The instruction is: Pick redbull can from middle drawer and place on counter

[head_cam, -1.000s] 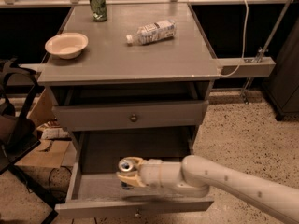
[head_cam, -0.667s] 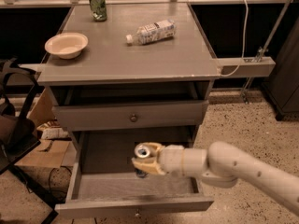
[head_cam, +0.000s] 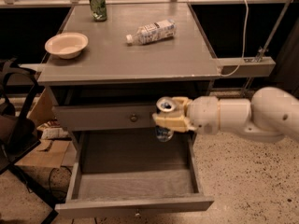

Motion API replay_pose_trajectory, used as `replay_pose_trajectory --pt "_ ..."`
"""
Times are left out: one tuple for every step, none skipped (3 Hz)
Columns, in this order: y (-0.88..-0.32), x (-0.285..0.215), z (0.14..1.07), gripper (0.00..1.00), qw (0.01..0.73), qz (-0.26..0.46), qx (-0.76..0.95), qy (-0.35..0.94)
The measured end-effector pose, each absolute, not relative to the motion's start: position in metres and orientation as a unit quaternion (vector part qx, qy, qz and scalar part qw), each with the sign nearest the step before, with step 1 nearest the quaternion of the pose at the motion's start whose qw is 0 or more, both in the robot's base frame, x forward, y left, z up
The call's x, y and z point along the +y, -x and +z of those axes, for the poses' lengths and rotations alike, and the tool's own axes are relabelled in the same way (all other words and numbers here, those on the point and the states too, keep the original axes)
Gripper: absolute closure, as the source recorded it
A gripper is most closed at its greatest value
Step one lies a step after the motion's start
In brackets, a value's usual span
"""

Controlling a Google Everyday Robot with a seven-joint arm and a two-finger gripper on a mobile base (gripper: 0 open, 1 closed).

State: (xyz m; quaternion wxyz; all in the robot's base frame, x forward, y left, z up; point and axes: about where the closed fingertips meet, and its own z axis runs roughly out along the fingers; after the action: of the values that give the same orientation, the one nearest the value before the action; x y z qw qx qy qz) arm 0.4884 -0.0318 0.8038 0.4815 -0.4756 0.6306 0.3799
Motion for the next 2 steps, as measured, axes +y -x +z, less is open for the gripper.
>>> replay_pose_trajectory --pt "-0.517 -0.044 0.866 1.0 0.489 0.372 0.641 0.46" --pt "-0.555 -0.025 0.924 1.0 0.521 0.354 0.641 0.438"
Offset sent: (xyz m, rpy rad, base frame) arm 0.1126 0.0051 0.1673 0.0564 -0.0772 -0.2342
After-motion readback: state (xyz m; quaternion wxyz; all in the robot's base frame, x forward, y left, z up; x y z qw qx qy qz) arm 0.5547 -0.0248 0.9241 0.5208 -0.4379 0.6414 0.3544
